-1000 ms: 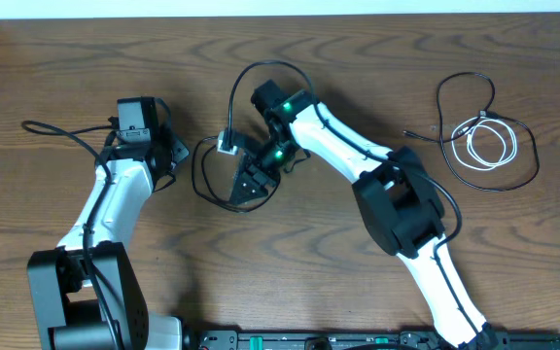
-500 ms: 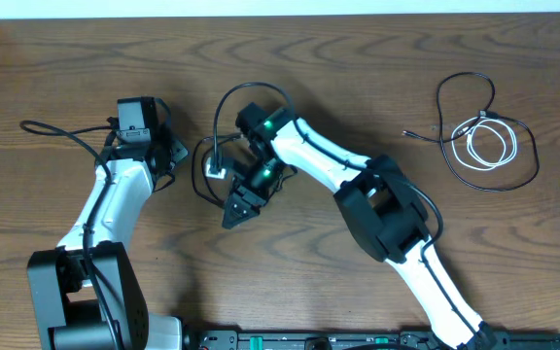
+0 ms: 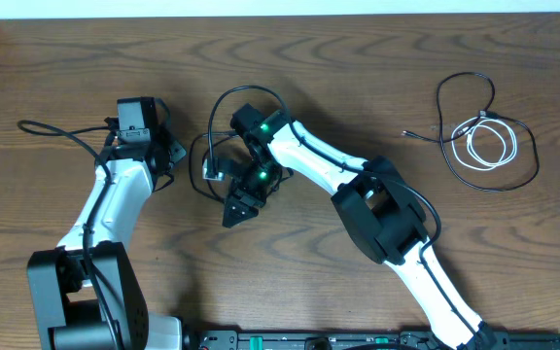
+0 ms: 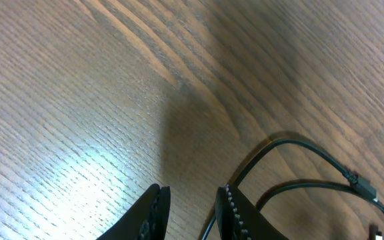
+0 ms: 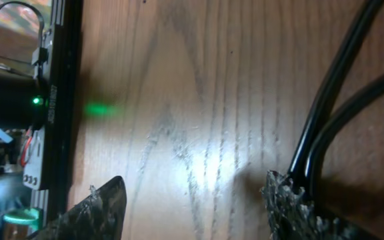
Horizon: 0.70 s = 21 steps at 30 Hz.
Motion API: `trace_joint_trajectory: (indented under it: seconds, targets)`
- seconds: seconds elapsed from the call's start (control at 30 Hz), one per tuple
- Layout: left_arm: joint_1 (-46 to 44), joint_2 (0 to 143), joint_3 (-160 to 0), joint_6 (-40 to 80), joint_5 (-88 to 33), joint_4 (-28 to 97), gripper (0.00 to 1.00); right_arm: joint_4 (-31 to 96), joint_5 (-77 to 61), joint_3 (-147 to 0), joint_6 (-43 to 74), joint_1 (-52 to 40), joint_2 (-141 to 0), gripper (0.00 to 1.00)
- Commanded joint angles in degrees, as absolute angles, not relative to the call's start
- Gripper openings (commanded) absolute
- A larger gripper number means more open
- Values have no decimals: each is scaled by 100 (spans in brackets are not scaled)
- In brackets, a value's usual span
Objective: Untangle cables
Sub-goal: 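Grasp the remaining black cable with the right gripper beside the left gripper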
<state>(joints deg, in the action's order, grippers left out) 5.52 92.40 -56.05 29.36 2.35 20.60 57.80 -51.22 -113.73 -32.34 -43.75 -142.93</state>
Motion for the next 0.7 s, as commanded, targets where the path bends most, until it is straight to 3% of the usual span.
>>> trace_joint_trajectory:
  seconds: [0.0,0.27,0.67]
  targets:
    - [582,9260,-5572,3057,410,2095,28,5590,-5050,-11345,-3225,-4377,-14359,66]
    - [582,9260,-5572,3057,410,2095,29,5269,-5621,-11367,-2875,-4322,-14357,75]
    - [582,9260,-5572,3079,344,2093,28,5260,-6237,-11380,-2875,-3795,-14357,75]
